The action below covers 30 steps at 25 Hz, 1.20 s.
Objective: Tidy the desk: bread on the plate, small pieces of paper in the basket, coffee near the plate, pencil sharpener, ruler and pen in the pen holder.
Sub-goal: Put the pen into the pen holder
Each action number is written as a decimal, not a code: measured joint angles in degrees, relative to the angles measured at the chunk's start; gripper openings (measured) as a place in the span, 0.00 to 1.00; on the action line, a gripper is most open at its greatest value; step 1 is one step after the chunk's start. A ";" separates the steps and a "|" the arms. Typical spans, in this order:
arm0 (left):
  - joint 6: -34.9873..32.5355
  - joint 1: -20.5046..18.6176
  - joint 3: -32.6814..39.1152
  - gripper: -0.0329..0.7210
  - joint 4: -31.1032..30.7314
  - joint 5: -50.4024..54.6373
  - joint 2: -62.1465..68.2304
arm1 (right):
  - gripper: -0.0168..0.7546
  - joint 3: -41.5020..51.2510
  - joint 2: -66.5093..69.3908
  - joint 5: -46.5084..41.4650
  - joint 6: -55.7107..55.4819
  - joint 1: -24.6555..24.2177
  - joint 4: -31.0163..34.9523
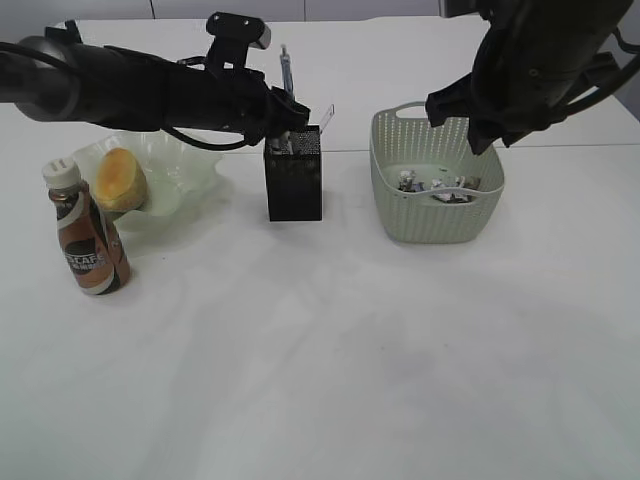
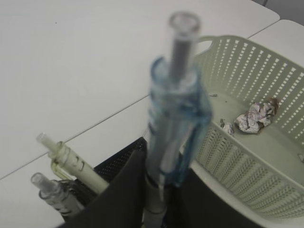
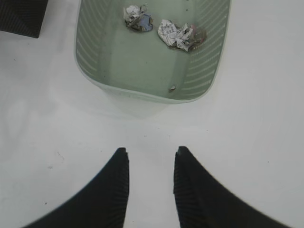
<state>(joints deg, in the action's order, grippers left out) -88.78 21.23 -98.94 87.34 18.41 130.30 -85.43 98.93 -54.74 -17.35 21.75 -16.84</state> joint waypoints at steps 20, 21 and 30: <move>0.00 0.00 -3.23 0.19 1.44 0.70 3.50 | 0.33 -0.04 1.55 0.00 -0.57 0.00 -0.11; 0.00 0.00 -3.23 0.19 1.44 0.69 3.50 | 0.33 -0.04 1.55 0.00 -0.57 0.00 -0.11; 2.21 -0.05 -3.23 0.21 1.44 1.24 3.50 | 0.33 -0.04 1.55 0.00 -0.70 0.00 -0.11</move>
<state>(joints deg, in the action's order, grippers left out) -86.58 21.18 -102.18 88.78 19.64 133.80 -85.47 100.48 -54.74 -18.05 21.75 -16.96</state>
